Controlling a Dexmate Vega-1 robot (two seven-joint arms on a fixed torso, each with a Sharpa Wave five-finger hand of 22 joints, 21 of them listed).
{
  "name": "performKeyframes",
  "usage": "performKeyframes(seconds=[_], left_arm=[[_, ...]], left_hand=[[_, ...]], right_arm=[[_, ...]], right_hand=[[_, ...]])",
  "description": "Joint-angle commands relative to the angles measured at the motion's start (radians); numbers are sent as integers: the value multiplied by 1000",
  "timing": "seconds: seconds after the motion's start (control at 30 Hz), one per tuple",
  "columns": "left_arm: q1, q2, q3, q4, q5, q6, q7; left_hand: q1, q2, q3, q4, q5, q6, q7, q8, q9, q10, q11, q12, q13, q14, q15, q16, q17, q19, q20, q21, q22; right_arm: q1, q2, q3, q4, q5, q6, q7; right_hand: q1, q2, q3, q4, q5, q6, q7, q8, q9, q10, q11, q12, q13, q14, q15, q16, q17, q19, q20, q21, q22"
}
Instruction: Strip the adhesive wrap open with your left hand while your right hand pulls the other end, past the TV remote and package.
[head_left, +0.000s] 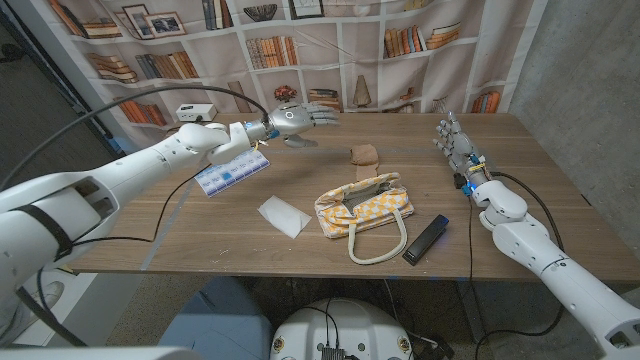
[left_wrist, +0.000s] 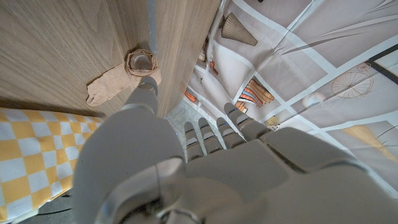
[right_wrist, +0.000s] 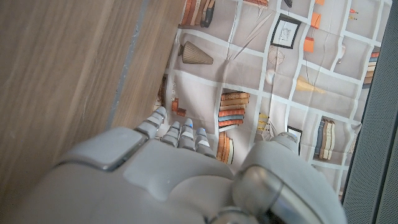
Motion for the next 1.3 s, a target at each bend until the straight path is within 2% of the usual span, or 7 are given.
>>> performKeyframes(seconds=[0.03, 0.13, 0.17, 0.33, 0.5, 0.87, 1.3], left_arm=[[-14, 2, 22, 33, -7, -9, 20], [-14, -2, 26, 41, -8, -5, 24], [-14, -4, 28, 44, -10, -6, 26], [-15, -9, 34, 56, -11, 5, 29], [-16, -11, 43, 65, -6, 22, 25], [-33, -16, 66, 79, 12, 37, 26], [-77, -83, 134, 169, 34, 42, 69]], left_hand=[[-26, 20, -15, 20, 0, 6, 6, 4, 5, -4, -1, -1, 4, -17, -8, 3, 8, -13, 8, 2, 3], [-18, 57, -3, 23, 4, 2, 28, 2, 5, 2, 14, 3, 5, -11, 11, 8, 9, -16, 29, 6, 3], [-31, 81, 3, 42, 7, -19, 55, -7, 6, -7, 40, 0, 7, -17, 36, 9, 15, -24, 54, 6, 4], [-47, 95, 9, 64, 10, -23, 58, -10, 7, -7, 42, 1, 8, -15, 39, 14, 20, -25, 56, 9, 5], [-62, 86, 5, 76, 10, -31, 60, -13, 8, -4, 47, 4, 9, -12, 40, 15, 21, -25, 57, 10, 5], [-55, 79, 14, 70, 16, -30, 68, -13, 8, 4, 54, 8, 10, 1, 47, 17, 16, -18, 63, 14, 4], [-49, 76, 22, 67, 20, -16, 70, -9, 9, 13, 52, 12, 11, 12, 44, 18, 13, -11, 64, 17, 4]], right_arm=[[9, 19, -12, 12, -8, 5, -13], [13, 25, -13, 16, -6, 3, -15], [16, 26, -16, 21, -8, 6, -11], [30, 34, -26, 34, -15, 9, -5], [35, 42, -30, 39, -14, 6, -7], [48, 48, -35, 54, -15, 5, -4], [46, 47, -28, 54, -16, 13, -12]], right_hand=[[8, 7, 2, -2, -2, -2, 4, 2, 2, -4, 1, -1, 4, -8, 0, -1, 2, 5, 2, 2, 4], [8, 7, 2, -2, -2, -2, 4, 2, 2, -4, 1, 0, 4, -8, 0, -2, 2, 5, 1, 2, 4], [8, 7, 2, -2, -2, -2, 4, 2, 2, -5, 0, -1, 4, -8, 0, -2, 2, 5, 2, 2, 4], [8, 7, 2, -2, -2, -3, 3, 2, 2, -5, 0, 0, 4, -8, 0, -2, 2, 5, 2, 2, 4], [7, 7, 2, -3, -3, -2, 4, 3, 2, -5, 0, 0, 4, -8, 1, -1, 2, 6, 2, 2, 4], [7, 7, 3, -3, -3, -2, 4, 3, 2, -5, 1, 0, 4, -10, -1, -2, 2, 6, 2, 2, 4], [7, 8, 4, -3, -3, -3, 3, 3, 2, -5, 1, 0, 4, -10, -1, -2, 2, 6, 3, 2, 4]])
